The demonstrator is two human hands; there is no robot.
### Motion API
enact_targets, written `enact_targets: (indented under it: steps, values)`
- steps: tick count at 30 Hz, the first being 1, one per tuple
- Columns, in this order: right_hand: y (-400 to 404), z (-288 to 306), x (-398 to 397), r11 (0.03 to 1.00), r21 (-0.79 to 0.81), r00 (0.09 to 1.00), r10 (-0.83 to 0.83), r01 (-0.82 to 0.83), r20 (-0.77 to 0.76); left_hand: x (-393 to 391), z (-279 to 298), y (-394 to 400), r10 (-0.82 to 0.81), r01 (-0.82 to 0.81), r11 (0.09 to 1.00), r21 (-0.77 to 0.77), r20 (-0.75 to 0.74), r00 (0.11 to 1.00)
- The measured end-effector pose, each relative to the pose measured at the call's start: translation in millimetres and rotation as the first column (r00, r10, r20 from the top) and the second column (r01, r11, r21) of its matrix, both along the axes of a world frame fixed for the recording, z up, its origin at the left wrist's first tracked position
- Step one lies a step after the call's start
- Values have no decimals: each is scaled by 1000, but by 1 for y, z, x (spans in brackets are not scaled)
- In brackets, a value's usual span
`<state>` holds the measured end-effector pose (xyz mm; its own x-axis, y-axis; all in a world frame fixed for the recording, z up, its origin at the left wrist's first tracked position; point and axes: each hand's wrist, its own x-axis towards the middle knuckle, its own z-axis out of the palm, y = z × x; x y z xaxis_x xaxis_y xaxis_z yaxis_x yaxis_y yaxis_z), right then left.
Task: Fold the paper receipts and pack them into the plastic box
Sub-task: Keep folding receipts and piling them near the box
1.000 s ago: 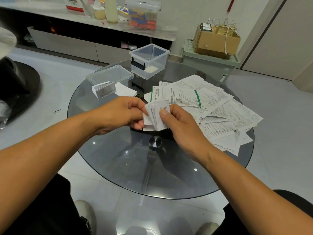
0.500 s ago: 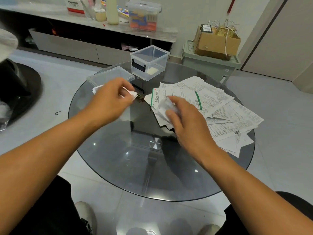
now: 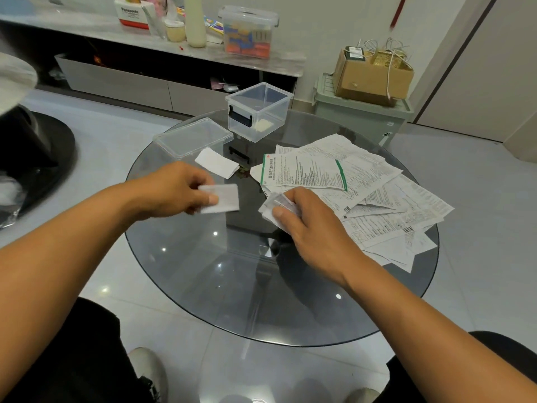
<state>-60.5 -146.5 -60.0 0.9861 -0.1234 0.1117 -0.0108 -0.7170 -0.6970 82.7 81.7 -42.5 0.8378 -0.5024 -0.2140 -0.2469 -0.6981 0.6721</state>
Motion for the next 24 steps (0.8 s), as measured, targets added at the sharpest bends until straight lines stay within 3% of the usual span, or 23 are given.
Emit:
enact_targets:
  steps: [4,10,14,17,21,24]
  values:
    - [6,-3,1,992,47,993,116,-115,-14,-16,0,-11,-150,150,989,-13,-83,985]
    - [9,-7,1,986,18,985,164,-163,-57,-20,2,-20,-111,113,984,140,-18,994]
    - [8,-9,0,979,0,979,206,-206,-1,-23,4,-22,-131,123,967,225,21,991]
    - [12,-9,-1,969,-87,971,236,-233,37,-28,1,-26,-146,128,980,155,108,983]
    - [14,-11,0,950,-185,964,264,-253,40,-39,0,-36,-289,282,957,65,162,944]
    - [13,-12,-2,937,-235,959,280,-260,51,-39,5,-37,-338,333,941,54,128,933]
